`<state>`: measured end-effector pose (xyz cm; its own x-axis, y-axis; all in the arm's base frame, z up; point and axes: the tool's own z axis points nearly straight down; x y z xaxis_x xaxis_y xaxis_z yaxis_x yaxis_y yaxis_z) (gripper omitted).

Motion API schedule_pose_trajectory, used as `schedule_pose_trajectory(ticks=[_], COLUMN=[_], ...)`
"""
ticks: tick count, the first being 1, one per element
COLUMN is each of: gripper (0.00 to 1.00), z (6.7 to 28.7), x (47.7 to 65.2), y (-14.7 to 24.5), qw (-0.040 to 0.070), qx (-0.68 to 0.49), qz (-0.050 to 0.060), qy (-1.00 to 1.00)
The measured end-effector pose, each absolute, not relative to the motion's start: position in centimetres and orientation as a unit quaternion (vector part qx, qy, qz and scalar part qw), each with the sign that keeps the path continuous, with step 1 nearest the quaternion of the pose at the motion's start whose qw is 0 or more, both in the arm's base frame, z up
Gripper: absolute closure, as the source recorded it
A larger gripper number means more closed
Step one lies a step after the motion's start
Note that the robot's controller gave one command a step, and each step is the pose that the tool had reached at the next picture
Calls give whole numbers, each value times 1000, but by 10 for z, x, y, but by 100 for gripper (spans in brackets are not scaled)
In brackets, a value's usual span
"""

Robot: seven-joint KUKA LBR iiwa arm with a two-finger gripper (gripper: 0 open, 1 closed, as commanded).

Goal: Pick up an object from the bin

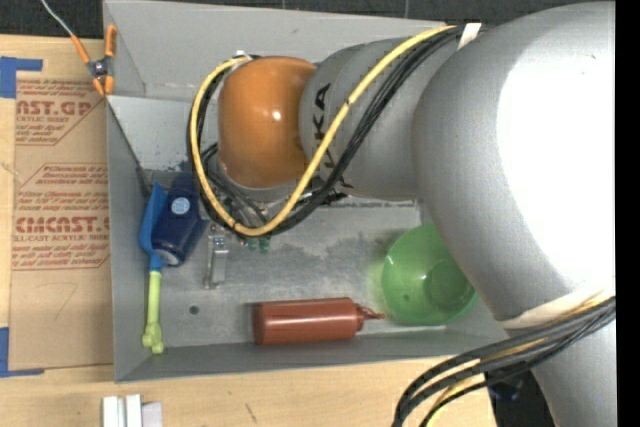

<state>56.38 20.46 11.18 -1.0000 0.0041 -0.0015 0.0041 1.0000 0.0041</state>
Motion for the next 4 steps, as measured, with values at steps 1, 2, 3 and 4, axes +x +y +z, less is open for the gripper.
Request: schedule_pose_trajectory(ticks=[1,2,3,4], gripper=[0,0,0,0], z=[114,66,68,114], x=[565,592,593,581], y=[202,206,219,213], qw=[0,-2,-7,0], qx=[16,19,67,25], qz=[0,-1,-10,-1], qy=[1000,1000,998,1000])
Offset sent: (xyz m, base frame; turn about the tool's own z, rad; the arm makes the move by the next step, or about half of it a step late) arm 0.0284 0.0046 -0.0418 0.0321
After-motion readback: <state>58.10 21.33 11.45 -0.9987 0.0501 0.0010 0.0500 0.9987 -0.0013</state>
